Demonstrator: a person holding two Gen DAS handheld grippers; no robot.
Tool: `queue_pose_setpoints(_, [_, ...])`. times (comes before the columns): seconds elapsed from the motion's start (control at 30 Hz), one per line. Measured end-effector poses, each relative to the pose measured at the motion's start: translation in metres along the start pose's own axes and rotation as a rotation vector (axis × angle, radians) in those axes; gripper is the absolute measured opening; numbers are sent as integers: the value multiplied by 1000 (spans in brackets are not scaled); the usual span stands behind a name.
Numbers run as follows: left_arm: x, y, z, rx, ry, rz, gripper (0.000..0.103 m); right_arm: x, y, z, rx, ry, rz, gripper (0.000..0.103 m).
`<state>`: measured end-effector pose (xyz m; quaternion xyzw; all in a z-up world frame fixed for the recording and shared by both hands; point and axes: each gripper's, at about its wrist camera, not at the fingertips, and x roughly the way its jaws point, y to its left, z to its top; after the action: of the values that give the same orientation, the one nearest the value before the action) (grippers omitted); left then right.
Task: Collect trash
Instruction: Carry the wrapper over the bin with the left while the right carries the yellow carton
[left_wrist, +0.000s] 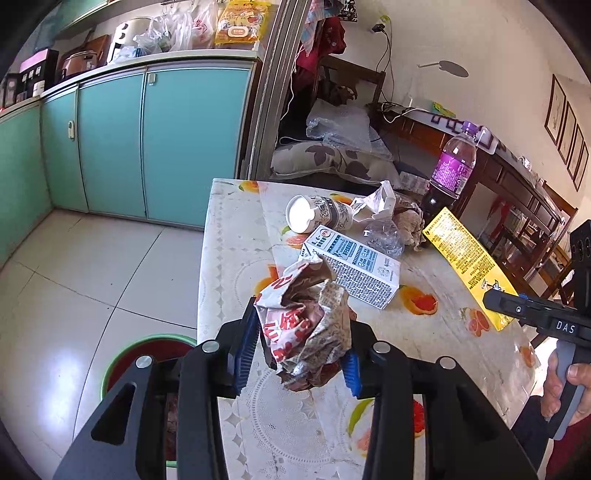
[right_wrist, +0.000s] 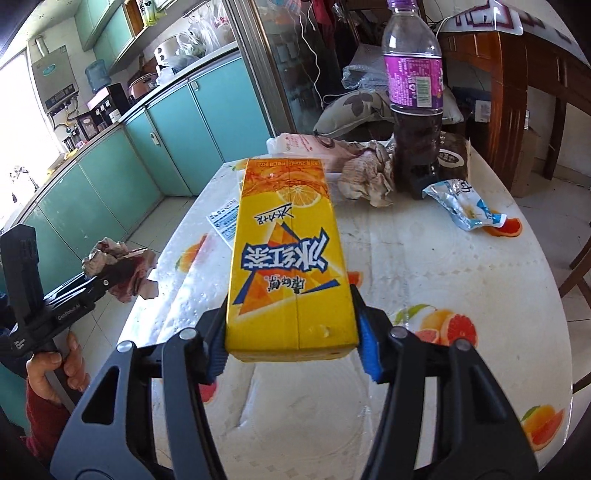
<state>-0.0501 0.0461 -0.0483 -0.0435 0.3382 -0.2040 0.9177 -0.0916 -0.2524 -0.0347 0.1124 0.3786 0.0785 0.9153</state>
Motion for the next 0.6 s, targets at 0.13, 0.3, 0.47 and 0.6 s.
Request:
queue_pose_setpoints(0.13, [-1,2,0,-3,1,2,38,-1,13,1,-3,-7,37,55])
queue_pose_setpoints(0.3, [-4,7,0,-9,-6,2,38,-1,26,4,-21,-15,51,55])
queue_pose_setpoints(0.47, [-4,10,0,-13,-1,4,38,1,35,8,-39,-18,71,55])
queue_pose_setpoints(0.6, [-3,11,0,-14,-1,3,38,5,44,9,-53,-16,87,55])
